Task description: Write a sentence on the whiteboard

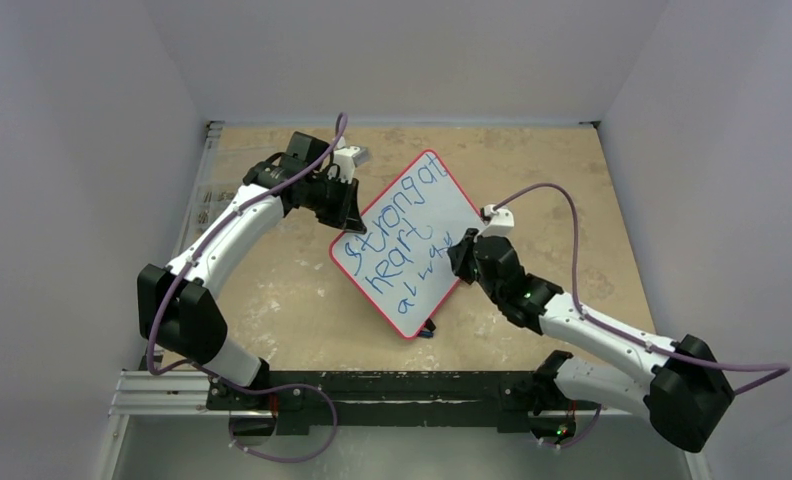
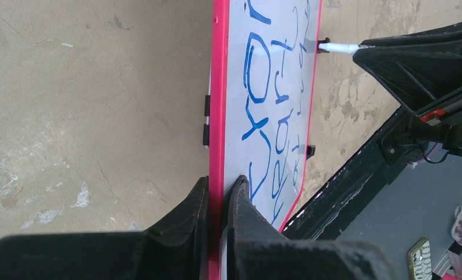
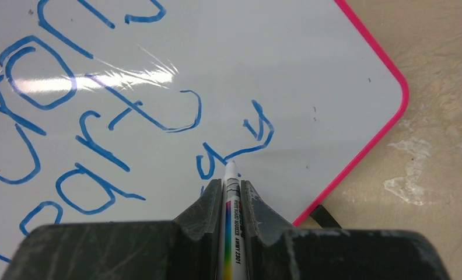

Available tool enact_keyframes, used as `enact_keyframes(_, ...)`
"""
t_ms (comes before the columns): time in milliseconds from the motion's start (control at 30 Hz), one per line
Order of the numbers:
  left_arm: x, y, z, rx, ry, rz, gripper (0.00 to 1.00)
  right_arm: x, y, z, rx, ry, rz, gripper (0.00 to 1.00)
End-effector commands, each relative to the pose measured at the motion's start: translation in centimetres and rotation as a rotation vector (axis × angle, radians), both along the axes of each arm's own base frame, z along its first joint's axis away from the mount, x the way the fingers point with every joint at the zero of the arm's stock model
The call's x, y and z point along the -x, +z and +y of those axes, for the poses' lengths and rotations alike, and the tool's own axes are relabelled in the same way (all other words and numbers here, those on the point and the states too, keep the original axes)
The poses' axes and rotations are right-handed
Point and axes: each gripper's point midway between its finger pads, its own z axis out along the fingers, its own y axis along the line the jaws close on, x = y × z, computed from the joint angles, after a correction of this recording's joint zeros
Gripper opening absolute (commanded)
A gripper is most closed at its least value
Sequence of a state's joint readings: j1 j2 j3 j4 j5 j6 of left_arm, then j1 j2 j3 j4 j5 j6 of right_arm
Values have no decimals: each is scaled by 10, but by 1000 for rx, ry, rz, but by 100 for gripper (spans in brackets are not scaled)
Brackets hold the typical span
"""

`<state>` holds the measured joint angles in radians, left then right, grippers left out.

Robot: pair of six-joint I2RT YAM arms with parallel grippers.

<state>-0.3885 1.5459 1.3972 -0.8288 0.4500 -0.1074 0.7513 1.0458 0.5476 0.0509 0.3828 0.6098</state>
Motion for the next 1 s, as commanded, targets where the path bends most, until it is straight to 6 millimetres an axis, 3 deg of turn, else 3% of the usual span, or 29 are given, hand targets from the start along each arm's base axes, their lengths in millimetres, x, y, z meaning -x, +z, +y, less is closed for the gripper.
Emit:
enact_keyframes(0, -18, -30, 75, -399, 109, -80, 0, -19, 25, -21, 35, -107, -70, 0)
enact_keyframes(400, -18, -31, 73, -390, 102, -74, 0, -69, 31, -51, 34, -171, -105, 0)
enact_keyframes(567, -18, -31, 73, -388, 101, -75, 0, -79, 40, -48, 13, -143, -132, 0)
enact_keyframes(967, -17, -31, 72, -386, 99, -73, 0, -95, 38, -34, -2, -96, -127, 0)
